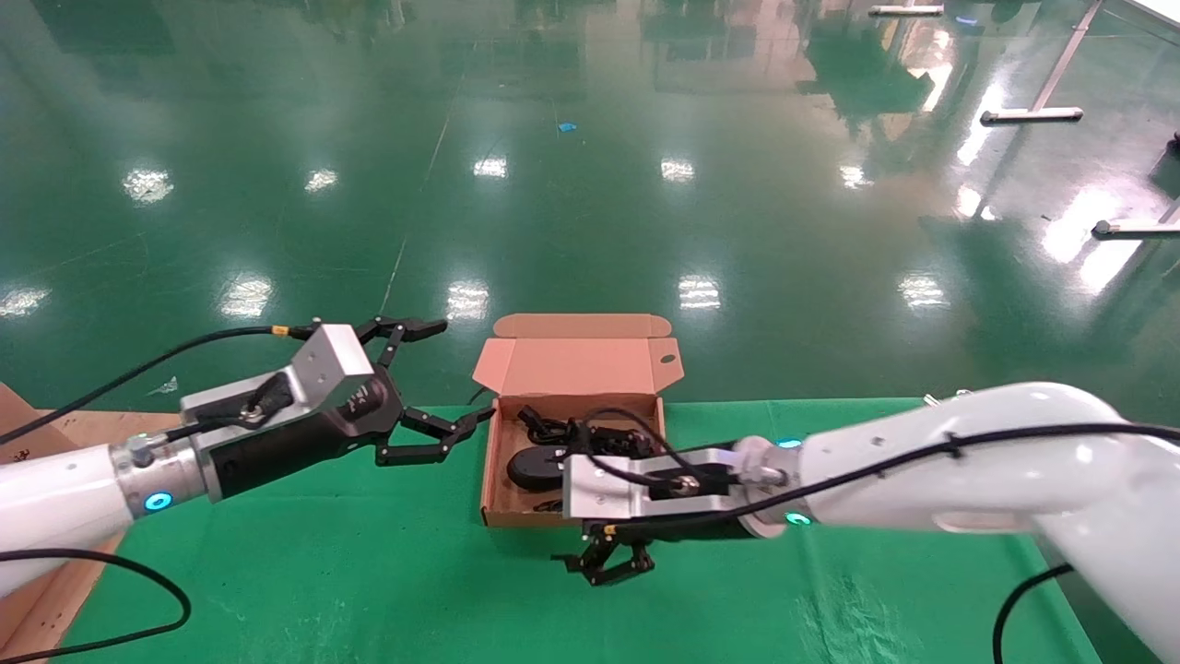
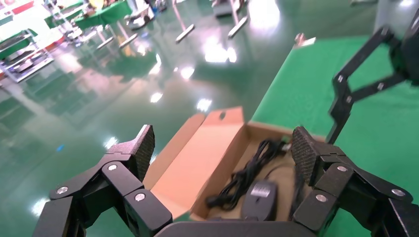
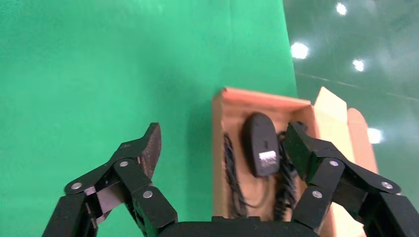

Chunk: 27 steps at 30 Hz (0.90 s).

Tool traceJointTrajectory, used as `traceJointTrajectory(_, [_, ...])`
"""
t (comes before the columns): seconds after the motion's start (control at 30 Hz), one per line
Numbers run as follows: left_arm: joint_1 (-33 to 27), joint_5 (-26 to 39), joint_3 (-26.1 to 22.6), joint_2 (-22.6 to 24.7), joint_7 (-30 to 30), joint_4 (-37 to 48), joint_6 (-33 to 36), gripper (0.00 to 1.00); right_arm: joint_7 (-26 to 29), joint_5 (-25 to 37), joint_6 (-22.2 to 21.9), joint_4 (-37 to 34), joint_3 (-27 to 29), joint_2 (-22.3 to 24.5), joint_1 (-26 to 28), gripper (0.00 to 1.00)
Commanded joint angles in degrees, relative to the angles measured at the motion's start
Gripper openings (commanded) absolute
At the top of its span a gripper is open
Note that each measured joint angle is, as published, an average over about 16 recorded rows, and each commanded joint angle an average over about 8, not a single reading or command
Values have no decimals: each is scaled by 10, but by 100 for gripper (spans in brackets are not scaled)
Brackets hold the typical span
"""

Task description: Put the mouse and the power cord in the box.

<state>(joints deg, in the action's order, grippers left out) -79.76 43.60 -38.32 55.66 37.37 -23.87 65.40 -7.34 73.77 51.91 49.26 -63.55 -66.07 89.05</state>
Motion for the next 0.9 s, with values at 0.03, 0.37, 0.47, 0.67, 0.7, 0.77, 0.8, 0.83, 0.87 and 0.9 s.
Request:
traceJointTrajectory(0.03, [8,-1,10,-9,-21,-22,9,100,8,-15,16,11,22,14,-13,100])
traceJointTrajectory(0.37, [49,-5,60,-56,-130,-135,55,100,51,-90,95,68,134,87,-77,100])
traceJointTrajectory(0.47, [62,-6,76,-70,-163,-169,69,100,64,-113,119,86,168,110,-97,100])
traceJointTrajectory(0.67, [87,-8,106,-98,-229,-237,97,100,90,-158,167,120,235,154,-136,100])
traceJointTrajectory(0.7, [91,-9,111,-103,-240,-248,101,100,94,-166,175,126,247,161,-143,100])
traceJointTrajectory(0.77, [99,-9,121,-112,-262,-271,111,100,102,-181,191,138,269,176,-156,100])
traceJointTrajectory(0.8, [103,-10,127,-117,-273,-282,115,100,107,-188,199,144,281,183,-162,100])
traceJointTrajectory(0.83, [107,-10,132,-122,-284,-294,120,100,111,-196,207,149,292,191,-169,100])
traceJointTrajectory(0.87, [112,-11,137,-127,-295,-305,124,100,115,-203,215,155,303,198,-175,100])
traceJointTrajectory(0.9, [116,-11,142,-131,-306,-316,129,100,120,-211,224,161,314,205,-182,100])
